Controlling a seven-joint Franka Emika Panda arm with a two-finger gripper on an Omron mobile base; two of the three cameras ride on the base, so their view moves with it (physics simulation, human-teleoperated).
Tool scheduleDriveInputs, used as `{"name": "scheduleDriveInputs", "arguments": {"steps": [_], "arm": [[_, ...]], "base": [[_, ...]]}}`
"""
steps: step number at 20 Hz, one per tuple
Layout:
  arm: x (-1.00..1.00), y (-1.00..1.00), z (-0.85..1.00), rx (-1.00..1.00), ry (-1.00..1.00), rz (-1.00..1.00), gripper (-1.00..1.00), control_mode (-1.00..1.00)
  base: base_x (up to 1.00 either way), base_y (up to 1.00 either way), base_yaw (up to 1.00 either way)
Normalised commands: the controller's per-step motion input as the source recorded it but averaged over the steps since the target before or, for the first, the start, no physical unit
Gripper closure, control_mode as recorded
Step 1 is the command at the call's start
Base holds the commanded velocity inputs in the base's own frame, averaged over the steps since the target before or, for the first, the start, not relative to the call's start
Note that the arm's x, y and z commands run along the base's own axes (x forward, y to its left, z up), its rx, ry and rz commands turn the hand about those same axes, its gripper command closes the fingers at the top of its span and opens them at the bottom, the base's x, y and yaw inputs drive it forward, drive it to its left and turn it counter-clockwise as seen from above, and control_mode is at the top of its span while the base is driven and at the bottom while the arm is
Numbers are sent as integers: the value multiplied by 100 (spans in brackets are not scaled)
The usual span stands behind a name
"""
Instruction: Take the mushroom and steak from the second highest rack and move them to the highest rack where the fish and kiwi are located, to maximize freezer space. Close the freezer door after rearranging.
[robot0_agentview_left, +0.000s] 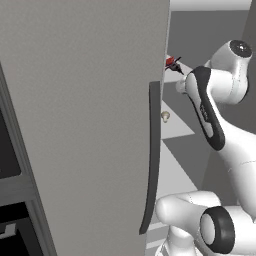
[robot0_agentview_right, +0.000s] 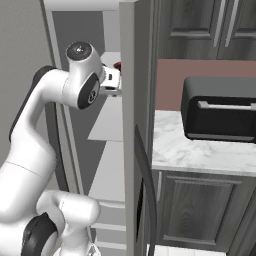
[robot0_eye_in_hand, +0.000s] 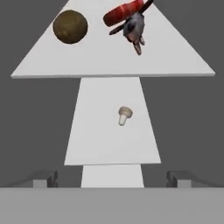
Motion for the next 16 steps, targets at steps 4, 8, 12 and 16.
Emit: {"name": "scheduleDriveInputs", "arguments": {"steps": [4, 8, 12, 16], "arm": [[-11, 0, -46, -1, 13, 0, -100, -100], [0, 0, -68, -1, 11, 0, -100, -100], [1, 0, -76, 0, 14, 0, -100, -100], [13, 0, -61, 0, 11, 0, -100, -100]], "base": [[0, 0, 0], [0, 0, 0], [0, 0, 0], [0, 0, 0]]}}
